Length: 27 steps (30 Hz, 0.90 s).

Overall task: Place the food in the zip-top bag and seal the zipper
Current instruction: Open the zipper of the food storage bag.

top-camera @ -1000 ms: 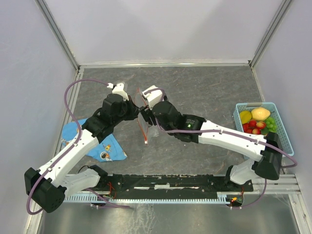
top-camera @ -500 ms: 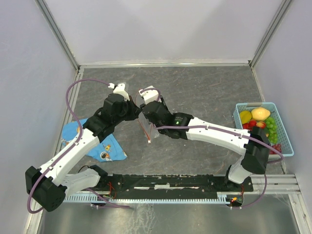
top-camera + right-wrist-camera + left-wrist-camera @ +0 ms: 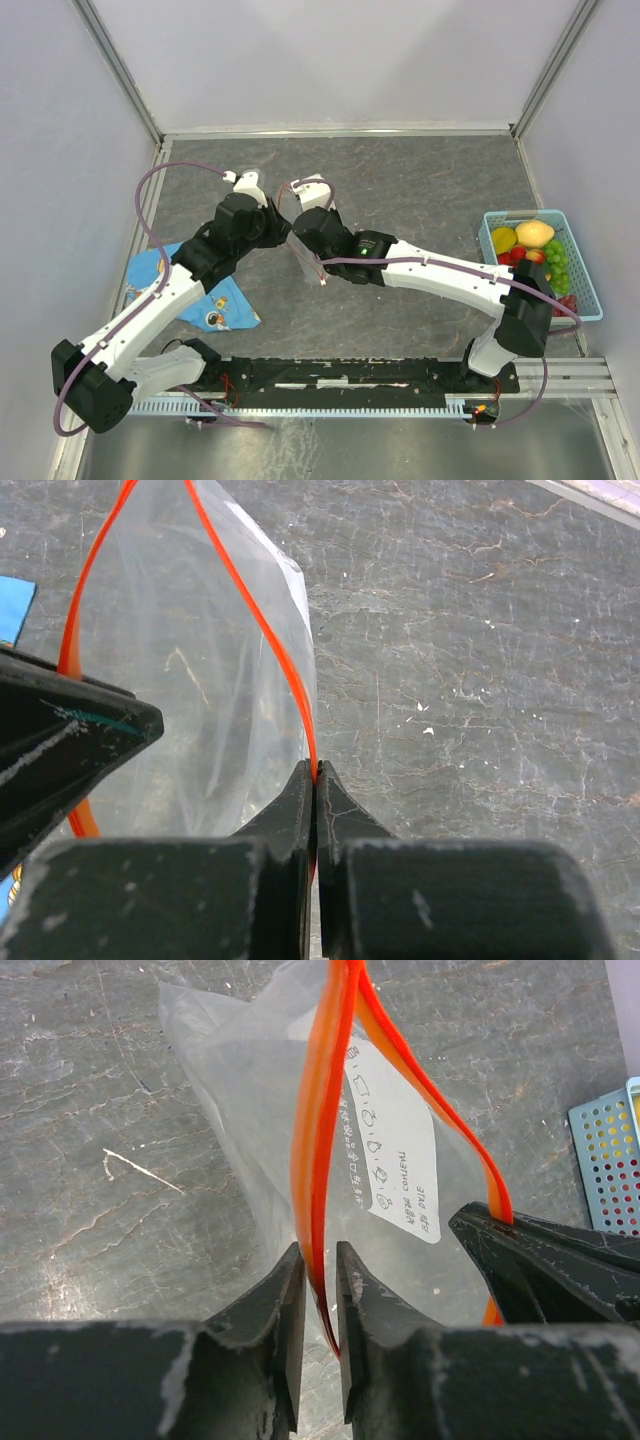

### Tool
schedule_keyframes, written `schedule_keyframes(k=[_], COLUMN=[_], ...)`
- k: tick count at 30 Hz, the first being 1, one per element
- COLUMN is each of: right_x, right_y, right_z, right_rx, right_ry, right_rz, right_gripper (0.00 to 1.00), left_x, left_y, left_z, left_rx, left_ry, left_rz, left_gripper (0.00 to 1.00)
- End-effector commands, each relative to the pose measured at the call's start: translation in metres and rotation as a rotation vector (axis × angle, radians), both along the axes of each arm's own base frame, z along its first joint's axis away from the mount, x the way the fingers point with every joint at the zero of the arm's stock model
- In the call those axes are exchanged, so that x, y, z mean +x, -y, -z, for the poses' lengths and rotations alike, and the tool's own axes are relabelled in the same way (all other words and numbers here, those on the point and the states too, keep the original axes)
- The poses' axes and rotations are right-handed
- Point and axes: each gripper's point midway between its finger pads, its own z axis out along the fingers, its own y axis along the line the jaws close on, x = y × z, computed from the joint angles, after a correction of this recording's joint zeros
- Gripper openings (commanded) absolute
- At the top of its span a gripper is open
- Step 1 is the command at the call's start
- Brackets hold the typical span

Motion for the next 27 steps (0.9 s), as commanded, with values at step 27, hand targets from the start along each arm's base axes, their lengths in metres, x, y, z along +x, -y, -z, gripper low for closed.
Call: schedule_keyframes(k=[27], right_x=[0.003], right_y=[0.013], right_z=[-0.025], right_rx=[0.232], right_ry=[0.034], right_rz=[0.16], right_gripper=[0.01], left_x=[-0.015], left_y=[0.019], left_z=[-0.001], left_rx=[0.017], left_ry=[0.064], left_rz=[-0.141], left_gripper=[0.4])
